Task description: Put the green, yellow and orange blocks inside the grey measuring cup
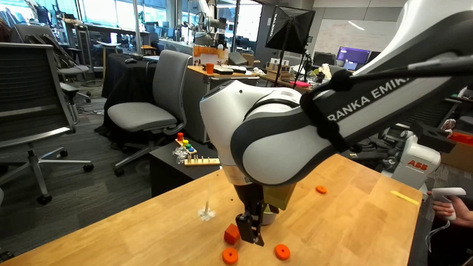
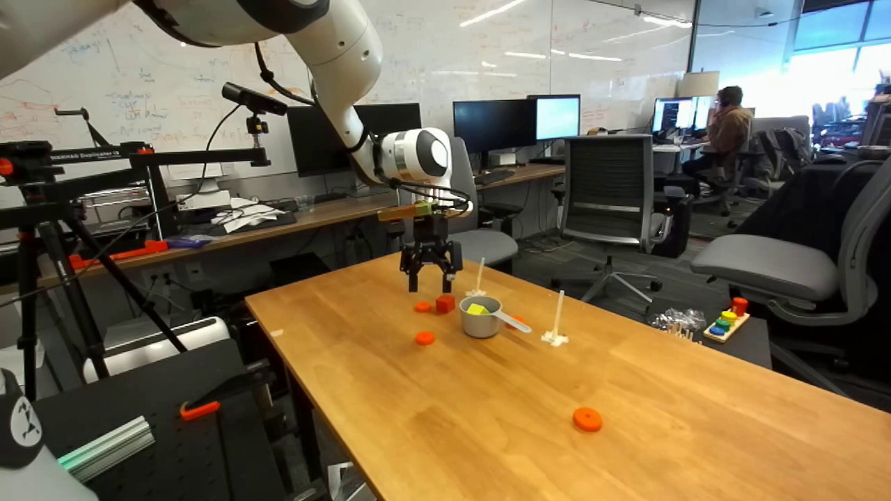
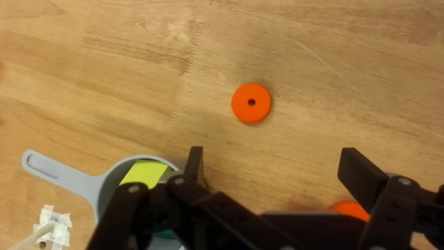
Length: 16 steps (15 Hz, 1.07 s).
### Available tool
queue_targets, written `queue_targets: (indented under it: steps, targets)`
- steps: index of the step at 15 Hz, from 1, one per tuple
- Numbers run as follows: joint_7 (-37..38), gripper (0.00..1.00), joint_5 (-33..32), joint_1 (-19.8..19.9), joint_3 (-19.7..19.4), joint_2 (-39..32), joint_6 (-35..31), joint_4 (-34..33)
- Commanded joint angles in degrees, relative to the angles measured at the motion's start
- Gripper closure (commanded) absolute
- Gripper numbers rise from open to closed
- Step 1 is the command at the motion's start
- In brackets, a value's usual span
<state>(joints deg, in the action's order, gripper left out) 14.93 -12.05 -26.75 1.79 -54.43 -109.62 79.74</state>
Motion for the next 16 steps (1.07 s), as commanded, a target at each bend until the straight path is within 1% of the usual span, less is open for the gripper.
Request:
queue_targets:
  steps: [1,3,5,6,8,13,16]
  targets:
    - [0.23,0.0,1.61,2.84,0.91,-1.84,0.5,-3.99]
    - [0.09,0.0,3.37,4.89,0.73,-2.65,1.7,-6.74]
    - [0.91,0.0,3.68,5.64,-0.01,-2.99,3.35,-8.98]
    - [0.19,0.0,2.21,4.99,0.21,-1.85,0.65,-5.13]
    - [0.13,0.0,2.45,6.18,0.04,-2.1,1.42,-6.7]
    - [0.35,0.0,2.54,5.85,0.07,-2.66,1.64,-7.43]
    - [-0.02,0.0,2.22,5.18,0.23,-5.5,2.35,-10.48]
